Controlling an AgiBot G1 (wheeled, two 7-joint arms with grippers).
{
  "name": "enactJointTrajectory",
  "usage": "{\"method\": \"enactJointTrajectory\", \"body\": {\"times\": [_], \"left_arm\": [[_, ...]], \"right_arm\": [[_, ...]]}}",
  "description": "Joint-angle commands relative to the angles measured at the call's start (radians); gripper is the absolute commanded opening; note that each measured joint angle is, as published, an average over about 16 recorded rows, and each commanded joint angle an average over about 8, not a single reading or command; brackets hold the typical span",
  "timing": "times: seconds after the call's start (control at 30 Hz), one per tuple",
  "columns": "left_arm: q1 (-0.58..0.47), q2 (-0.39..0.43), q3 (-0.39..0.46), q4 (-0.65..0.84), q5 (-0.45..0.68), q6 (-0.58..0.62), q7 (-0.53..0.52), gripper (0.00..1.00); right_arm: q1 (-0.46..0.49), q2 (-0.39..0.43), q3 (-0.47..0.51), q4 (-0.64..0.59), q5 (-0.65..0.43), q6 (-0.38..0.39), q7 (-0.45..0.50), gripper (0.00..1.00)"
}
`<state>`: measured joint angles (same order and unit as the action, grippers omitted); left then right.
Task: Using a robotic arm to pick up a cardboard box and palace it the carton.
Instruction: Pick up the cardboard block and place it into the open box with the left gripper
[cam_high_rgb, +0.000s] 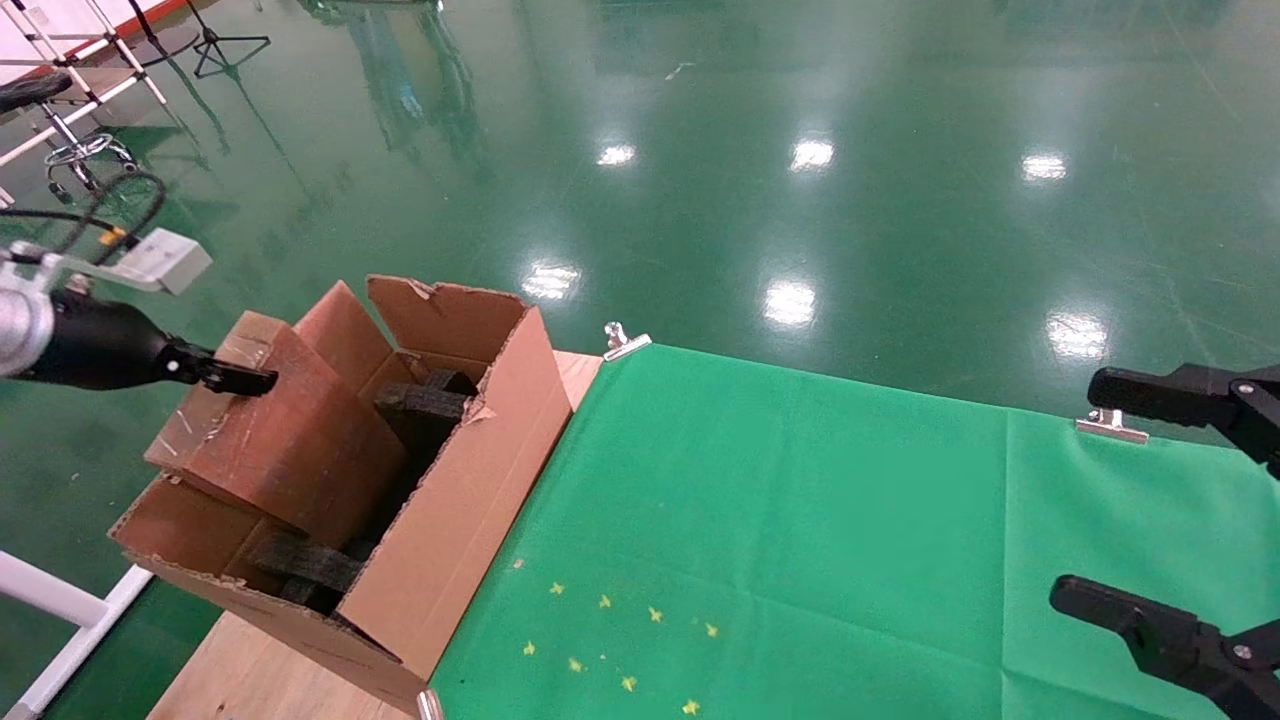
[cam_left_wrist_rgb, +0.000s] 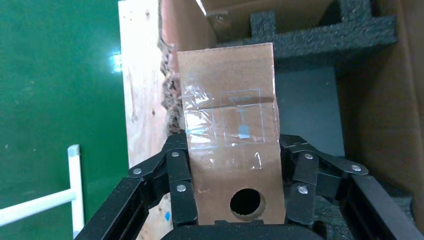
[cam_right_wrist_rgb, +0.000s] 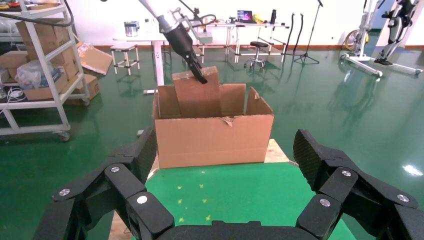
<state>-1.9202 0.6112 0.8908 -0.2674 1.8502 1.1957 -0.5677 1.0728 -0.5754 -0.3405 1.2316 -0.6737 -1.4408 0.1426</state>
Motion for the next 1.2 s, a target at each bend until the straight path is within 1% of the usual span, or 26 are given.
{"method": "enactJointTrajectory", "body": {"times": [0.03, 0.3, 0.47, 0.57, 1.13, 1.17, 1.2], "left_arm": [[0.005, 0.02, 0.002, 0.046, 0.003, -0.023, 0.023, 0.0], [0.052, 0.091, -0.003, 0.168, -0.004, -0.143, 0.063, 0.0], [0.1, 0.125, -0.007, 0.213, -0.009, -0.247, 0.064, 0.0], [0.13, 0.145, -0.011, 0.231, -0.016, -0.29, 0.064, 0.0], [0.251, 0.211, -0.036, 0.273, -0.051, -0.373, 0.052, 0.0], [0.255, 0.213, -0.036, 0.274, -0.052, -0.377, 0.051, 0.01], [0.258, 0.214, -0.037, 0.274, -0.053, -0.381, 0.05, 0.07]], "right_arm": [[0.0, 0.0, 0.0, 0.0, 0.0, 0.0, 0.0, 1.0], [0.0, 0.0, 0.0, 0.0, 0.0, 0.0, 0.0, 1.0], [0.0, 0.0, 0.0, 0.0, 0.0, 0.0, 0.0, 1.0], [0.0, 0.0, 0.0, 0.0, 0.0, 0.0, 0.0, 1.0], [0.0, 0.0, 0.0, 0.0, 0.0, 0.0, 0.0, 1.0], [0.0, 0.0, 0.0, 0.0, 0.0, 0.0, 0.0, 1.0], [0.0, 0.0, 0.0, 0.0, 0.0, 0.0, 0.0, 1.0]]}}
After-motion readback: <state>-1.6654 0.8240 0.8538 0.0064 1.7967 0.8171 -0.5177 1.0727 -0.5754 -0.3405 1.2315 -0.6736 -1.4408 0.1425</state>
